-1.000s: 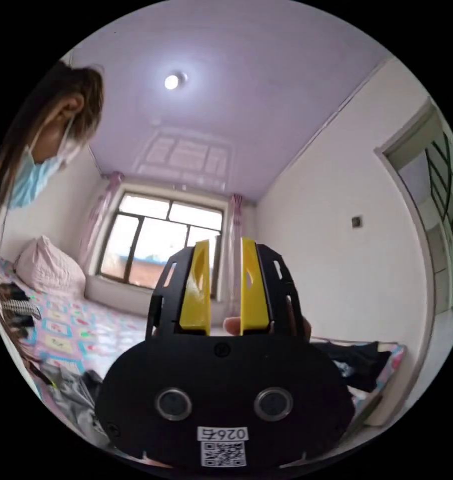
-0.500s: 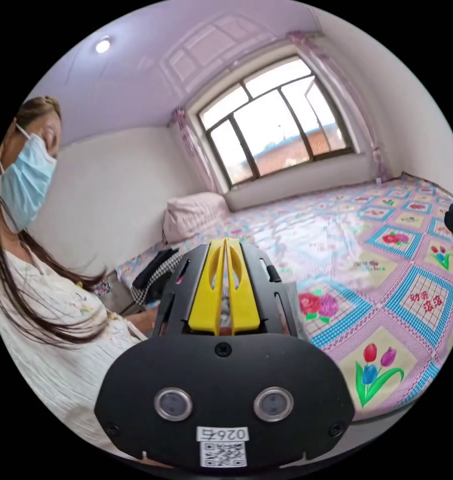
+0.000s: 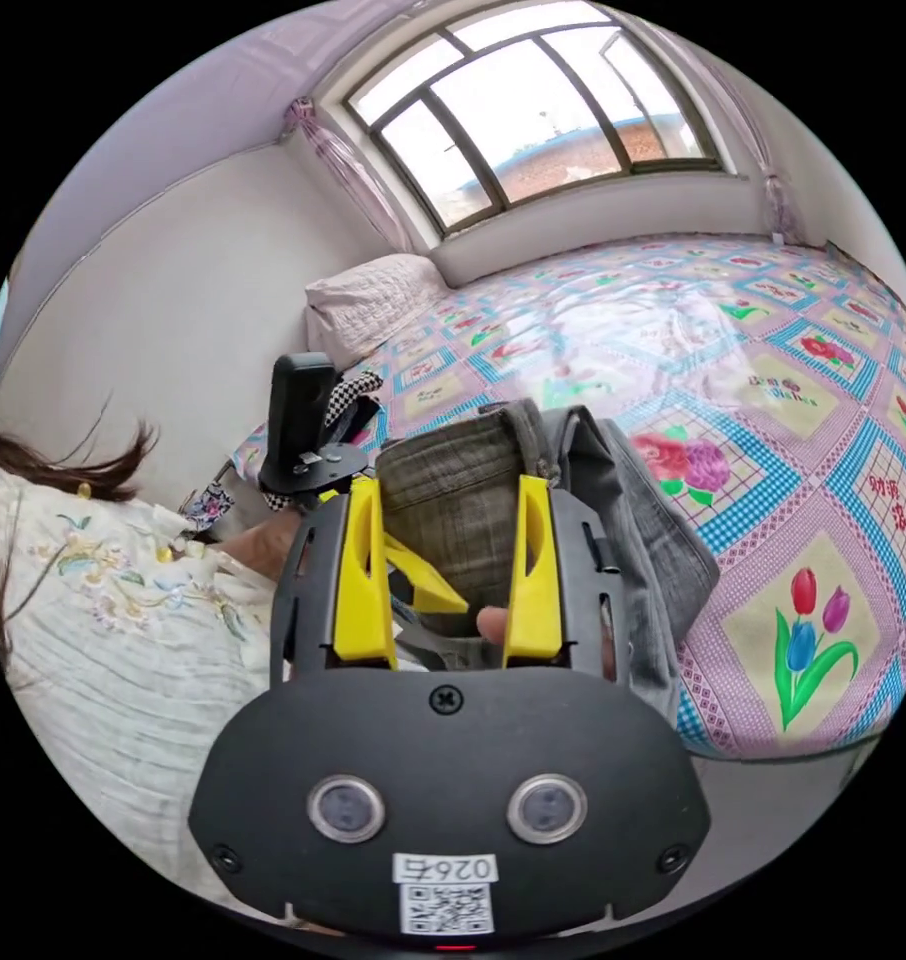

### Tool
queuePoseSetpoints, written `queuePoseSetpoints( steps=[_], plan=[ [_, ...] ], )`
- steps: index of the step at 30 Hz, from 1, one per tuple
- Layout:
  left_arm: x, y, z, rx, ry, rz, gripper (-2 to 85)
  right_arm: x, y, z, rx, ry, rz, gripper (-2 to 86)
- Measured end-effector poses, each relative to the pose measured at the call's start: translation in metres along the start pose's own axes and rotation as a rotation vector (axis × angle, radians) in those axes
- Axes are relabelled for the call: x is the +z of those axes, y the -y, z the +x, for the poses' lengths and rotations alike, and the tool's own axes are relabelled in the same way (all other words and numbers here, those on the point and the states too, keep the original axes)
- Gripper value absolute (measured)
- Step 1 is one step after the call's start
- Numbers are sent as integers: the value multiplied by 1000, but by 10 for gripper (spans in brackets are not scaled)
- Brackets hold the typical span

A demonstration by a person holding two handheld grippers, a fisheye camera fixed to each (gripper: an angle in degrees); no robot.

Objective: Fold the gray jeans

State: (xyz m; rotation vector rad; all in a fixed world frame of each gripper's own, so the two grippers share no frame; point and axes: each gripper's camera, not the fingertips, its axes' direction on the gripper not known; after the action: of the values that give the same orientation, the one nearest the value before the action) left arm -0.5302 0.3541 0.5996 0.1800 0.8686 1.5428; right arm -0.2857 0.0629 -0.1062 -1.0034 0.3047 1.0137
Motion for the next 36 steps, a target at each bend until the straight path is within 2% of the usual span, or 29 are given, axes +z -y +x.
queuePoseSetpoints(
  steps=[3,6,10,11,13,16,17,19,22,24,29,30,33,36],
  plan=[
    [15,-4,-18,20,-99,-13,87,-11,5,49,71,89,-16,85],
    [28,-13,-50,-72,-217,29,80,-25,8,104,149,157,19,23],
    [-6,-66,-98,-218,-289,256,9,-47,5,166,295,101,99,4],
    [-14,-77,-106,-257,-260,294,6,-55,1,182,340,93,132,4],
    [-48,-115,-128,-403,-19,431,7,-65,-6,209,403,112,176,5],
    [-60,-123,-141,-382,251,523,78,-76,-16,247,472,152,231,6],
    [-55,-117,-145,-367,275,508,95,-78,-18,260,490,166,241,7],
    [-20,-82,-171,-301,290,375,183,-78,-17,274,495,199,245,7],
    [43,-36,-208,-243,177,205,242,-78,-14,293,498,254,245,6],
    [74,-16,-221,-208,123,183,254,-81,-14,301,500,271,243,6],
    [140,24,-233,-143,-171,313,250,-98,-23,331,551,258,229,9],
    [158,34,-233,-138,-186,315,230,-98,-22,334,552,252,223,9],
    [204,56,-227,-110,-65,187,144,-101,-14,348,546,214,194,14],
    [238,68,-230,-184,-63,131,107,-107,-12,374,616,133,185,36]
  ],
)
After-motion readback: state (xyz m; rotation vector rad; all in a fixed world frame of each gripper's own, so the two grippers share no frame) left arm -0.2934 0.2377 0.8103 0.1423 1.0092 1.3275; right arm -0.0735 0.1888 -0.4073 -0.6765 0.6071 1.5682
